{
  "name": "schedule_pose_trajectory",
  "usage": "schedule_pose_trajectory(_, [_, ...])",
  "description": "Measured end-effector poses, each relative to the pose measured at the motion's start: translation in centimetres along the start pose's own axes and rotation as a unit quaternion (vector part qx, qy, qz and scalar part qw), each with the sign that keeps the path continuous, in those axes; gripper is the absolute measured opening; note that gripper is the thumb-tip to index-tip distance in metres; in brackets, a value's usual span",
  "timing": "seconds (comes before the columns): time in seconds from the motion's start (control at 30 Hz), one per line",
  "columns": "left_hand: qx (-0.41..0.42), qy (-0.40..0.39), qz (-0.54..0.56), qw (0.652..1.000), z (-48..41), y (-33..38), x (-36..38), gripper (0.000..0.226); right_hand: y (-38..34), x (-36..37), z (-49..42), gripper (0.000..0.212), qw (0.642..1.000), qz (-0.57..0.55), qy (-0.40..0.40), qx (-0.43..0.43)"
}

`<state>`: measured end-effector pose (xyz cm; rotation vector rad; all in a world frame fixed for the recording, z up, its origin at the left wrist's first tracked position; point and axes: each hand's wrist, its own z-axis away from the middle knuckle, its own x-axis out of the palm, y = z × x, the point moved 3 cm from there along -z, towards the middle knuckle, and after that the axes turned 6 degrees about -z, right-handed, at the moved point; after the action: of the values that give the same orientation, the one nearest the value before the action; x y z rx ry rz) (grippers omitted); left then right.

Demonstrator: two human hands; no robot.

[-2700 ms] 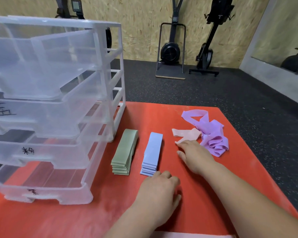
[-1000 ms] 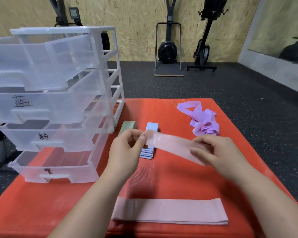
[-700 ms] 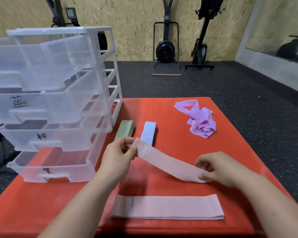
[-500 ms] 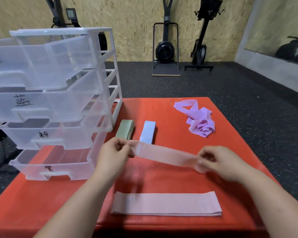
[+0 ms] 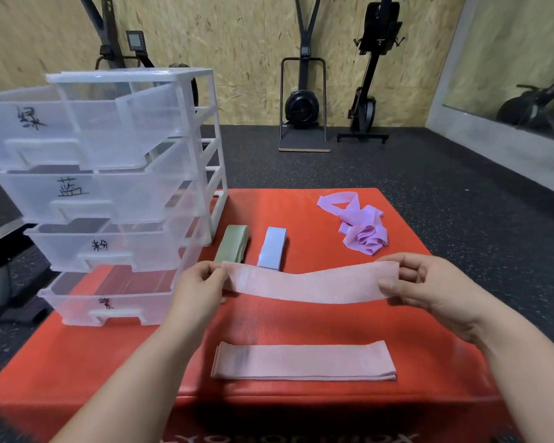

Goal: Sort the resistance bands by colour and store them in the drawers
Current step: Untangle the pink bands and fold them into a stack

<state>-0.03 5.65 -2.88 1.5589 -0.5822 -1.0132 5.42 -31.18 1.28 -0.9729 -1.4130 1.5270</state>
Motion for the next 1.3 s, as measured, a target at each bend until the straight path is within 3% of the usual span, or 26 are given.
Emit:
schedule_pose_trajectory(0.2, [-0.026, -0.045, 0.066, 0.996, 1.3, -1.0, -0.9, 0.027, -0.3, 0.2, 2.4, 0.011, 0.994, -0.023, 0.092, -0.060])
schedule_pose_trajectory(0.33, [-0.012, -0.052, 0.033, 0.998, 2.6, -1.4, -0.9, 0.018, 0.9, -0.4, 3.4, 0.016, 0.980, -0.002, 0.190, -0.059])
schedule_pose_trajectory(0.43, [-0.005, -0.046, -0.003, 0.999, 3.5, -2.0, -1.3, 0.014, 2.1, -0.3, 4.3, 0.016, 0.980, 0.031, 0.196, -0.029])
schedule_pose_trajectory(0.53, [0.042, -0.031, -0.109, 0.993, 4.1, -2.8, -2.1, 0.010, 3.4, -0.3, 4.8, 0.012, 0.977, 0.101, 0.186, -0.010])
schedule_pose_trajectory(0.6, [0.078, -0.023, -0.190, 0.979, 4.6, -3.2, -2.6, 0.010, 4.4, -0.2, 4.8, 0.013, 0.968, 0.178, 0.175, 0.000])
schedule_pose_trajectory(0.73, [0.129, -0.009, -0.303, 0.944, 5.6, -3.7, -2.9, 0.008, 6.1, 0.1, 4.7, 0.022, 0.916, 0.360, 0.176, 0.004])
schedule_pose_trajectory(0.9, [0.170, -0.016, -0.361, 0.917, 6.2, -4.5, -2.5, 0.002, 6.8, 1.2, 4.6, 0.020, 0.885, 0.433, 0.171, -0.019])
schedule_pose_trajectory(1.0, [0.205, -0.016, -0.404, 0.891, 6.3, -4.9, -2.1, 0.014, 7.6, 1.5, 4.6, 0.022, 0.877, 0.454, 0.156, -0.017])
schedule_pose_trajectory(1.17, [0.251, -0.038, -0.563, 0.787, 6.7, -5.8, -0.9, 0.025, 8.9, 2.0, 4.7, 0.028, 0.808, 0.571, 0.139, -0.033])
schedule_pose_trajectory(1.23, [0.261, -0.027, -0.566, 0.782, 6.6, -5.7, -0.9, 0.028, 9.2, 1.9, 4.6, 0.035, 0.800, 0.584, 0.134, -0.030])
schedule_pose_trajectory(1.3, [0.283, -0.022, -0.538, 0.794, 6.3, -5.4, -1.1, 0.035, 8.9, 1.4, 4.4, 0.039, 0.820, 0.557, 0.125, -0.046])
